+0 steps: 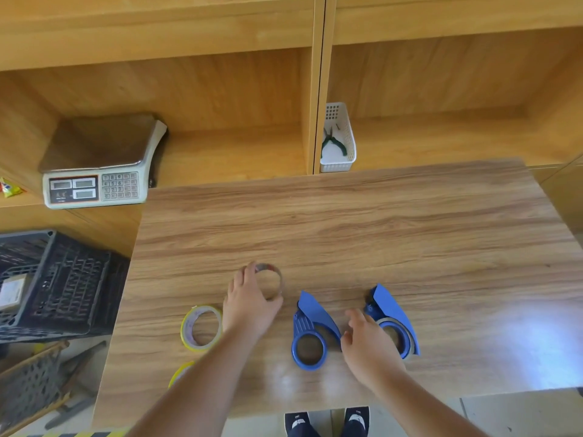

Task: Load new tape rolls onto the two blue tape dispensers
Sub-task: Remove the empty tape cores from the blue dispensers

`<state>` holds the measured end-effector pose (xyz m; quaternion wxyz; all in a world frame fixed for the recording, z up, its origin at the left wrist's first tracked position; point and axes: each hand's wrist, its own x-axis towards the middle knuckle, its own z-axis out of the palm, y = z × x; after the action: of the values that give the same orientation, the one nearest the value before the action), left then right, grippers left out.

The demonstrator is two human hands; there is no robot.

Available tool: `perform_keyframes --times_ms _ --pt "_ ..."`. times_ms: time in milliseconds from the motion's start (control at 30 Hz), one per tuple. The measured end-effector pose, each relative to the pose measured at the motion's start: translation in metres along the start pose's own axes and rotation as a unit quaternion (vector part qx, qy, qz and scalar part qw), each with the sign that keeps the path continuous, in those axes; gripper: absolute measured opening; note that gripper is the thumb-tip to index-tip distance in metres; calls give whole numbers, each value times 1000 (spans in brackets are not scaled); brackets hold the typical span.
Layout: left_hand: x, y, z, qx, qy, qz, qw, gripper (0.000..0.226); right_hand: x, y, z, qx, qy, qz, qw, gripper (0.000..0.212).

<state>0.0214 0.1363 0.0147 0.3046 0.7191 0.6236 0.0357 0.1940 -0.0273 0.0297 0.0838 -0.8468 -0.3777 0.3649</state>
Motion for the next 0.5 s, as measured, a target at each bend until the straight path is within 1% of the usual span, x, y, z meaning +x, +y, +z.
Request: perform_keyframes --times_ms 100,233,333,500 --pt "33 -1 0 -12 -17 -27 999 88 4 3 -2 2 6 7 1000 41" --pt "69 0 4 -21 -16 -39 999 91 12 11 -2 3 12 15 1000 49" --pt "86 3 7 -25 -11 -29 999 92 16 17 0 12 24 16 1000 48" --pt "103 9 13 -33 -28 -23 999 94 22 22 4 26 32 21 999 45"
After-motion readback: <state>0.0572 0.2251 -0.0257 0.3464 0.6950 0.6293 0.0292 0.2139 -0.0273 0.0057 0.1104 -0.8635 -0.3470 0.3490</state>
